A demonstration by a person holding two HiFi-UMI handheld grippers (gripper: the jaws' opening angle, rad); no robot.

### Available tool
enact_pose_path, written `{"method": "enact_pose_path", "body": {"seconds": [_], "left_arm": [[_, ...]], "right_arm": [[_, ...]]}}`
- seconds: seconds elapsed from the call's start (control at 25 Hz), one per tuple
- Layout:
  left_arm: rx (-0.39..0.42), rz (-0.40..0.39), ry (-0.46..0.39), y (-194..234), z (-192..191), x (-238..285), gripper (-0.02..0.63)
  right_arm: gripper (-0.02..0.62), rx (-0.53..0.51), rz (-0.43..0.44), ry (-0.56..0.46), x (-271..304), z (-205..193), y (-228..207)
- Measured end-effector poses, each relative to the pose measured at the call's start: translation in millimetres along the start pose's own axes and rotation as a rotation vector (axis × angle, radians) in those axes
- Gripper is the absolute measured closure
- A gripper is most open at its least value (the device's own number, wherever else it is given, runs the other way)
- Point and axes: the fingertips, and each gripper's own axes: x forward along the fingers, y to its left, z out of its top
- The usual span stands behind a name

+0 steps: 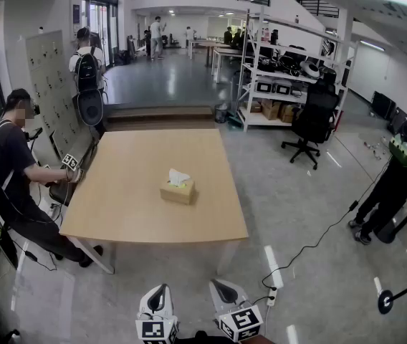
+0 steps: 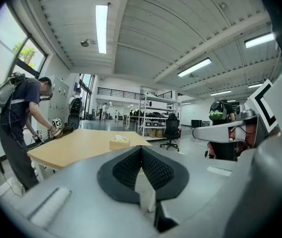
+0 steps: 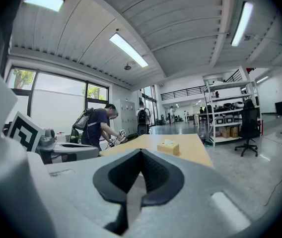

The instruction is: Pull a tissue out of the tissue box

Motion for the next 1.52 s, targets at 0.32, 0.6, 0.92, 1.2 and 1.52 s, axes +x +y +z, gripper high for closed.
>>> {"method": "enact_pose_path", "body": {"seconds": [0.32, 0.6, 0.92, 1.2, 1.52], "left_arm": [[-0.008, 0.000, 0.004, -4.1, -0.1, -0.9, 0.588], [-0.001, 0.001, 0.007, -2.8, -5.6, 3.8, 0.589], [-0.030, 0.015, 0.018, -4.0, 1.6, 3.8, 0.588], [-0.024, 0.022, 0.022, -7.2, 12.6, 5.1, 0.588], [0.009, 0.007, 0.026, -4.0, -2.9, 1.6, 0.589]], "right_arm": [[0.606, 0.014, 0.001, 0.022, -1.7, -7.8, -0.5], [0.604, 0.021, 0.004, 0.041, 3.4, -15.9, -2.8], [0.604, 0.019, 0.004, 0.052, 4.4, -13.9, -3.1], [0.604, 0.016, 0.002, 0.043, 3.2, -11.1, -4.1], [0.604, 0.031, 0.010, 0.054, 5.6, -15.7, 0.5]]}}
